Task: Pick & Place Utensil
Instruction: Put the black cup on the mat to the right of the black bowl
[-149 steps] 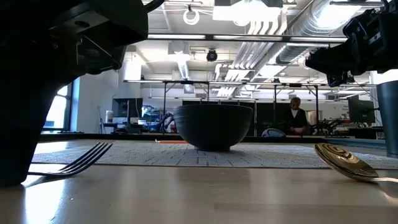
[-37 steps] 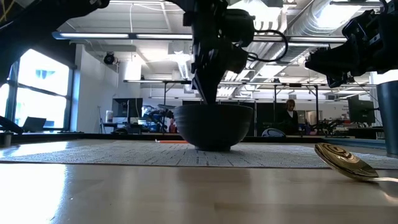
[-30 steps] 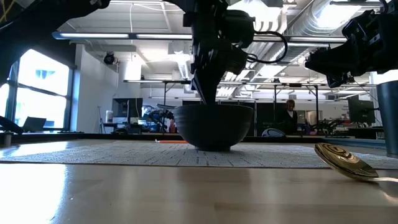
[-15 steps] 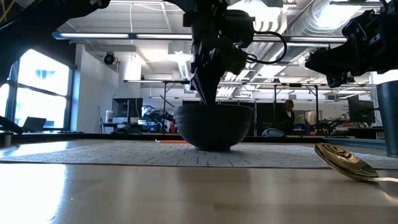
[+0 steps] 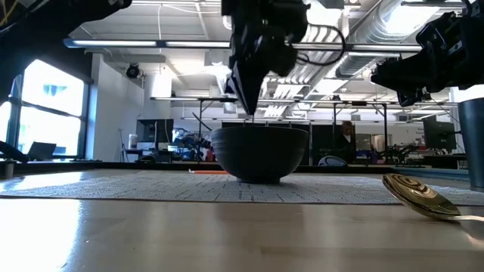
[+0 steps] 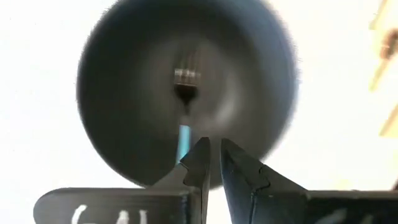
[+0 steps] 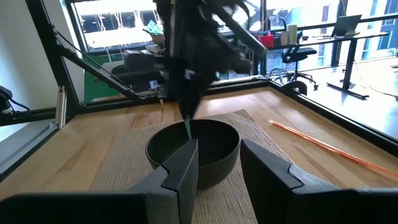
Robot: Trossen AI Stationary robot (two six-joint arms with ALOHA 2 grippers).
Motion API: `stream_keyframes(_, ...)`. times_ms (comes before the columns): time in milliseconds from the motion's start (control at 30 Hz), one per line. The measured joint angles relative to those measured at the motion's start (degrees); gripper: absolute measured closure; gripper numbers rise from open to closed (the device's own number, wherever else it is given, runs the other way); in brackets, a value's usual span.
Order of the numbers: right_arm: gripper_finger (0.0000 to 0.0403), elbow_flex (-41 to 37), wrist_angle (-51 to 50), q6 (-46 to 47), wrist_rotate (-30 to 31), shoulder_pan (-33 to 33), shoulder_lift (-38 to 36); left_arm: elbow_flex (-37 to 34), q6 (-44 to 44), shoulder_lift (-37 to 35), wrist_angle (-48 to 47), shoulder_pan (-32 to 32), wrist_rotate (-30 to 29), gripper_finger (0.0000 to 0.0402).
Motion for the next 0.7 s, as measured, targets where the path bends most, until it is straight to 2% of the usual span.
stream_keyframes(233, 0.0288, 0.0, 0.0, 0.0, 0.0, 0.0, 0.0, 5.7, 2.7, -0.3, -7.7, -7.9, -0.8, 0.0367)
stream_keyframes(333, 0.0288, 0.0, 0.0, 0.0, 0.0, 0.0, 0.0, 3.9, 4.5, -1.7, -7.8, -12.6, -2.8, 0.0367)
stream_keyframes(500, 0.0288, 0.0, 0.0, 0.0, 0.0, 0.0, 0.0, 0.9, 3.6, -4.9, -7.7, -19.4, -9.5, 0.0367)
stream_keyframes(633, 0.0288, 0.0, 0.0, 0.0, 0.0, 0.0, 0.0, -4.4, 0.7, -11.4, -7.7, -23.1, -12.9, 0.0367)
stream_keyframes(700, 0.0288, 0.0, 0.0, 0.0, 0.0, 0.0, 0.0, -8.0, -1.9, -15.5, -7.6, -24.6, -16.8, 0.0367)
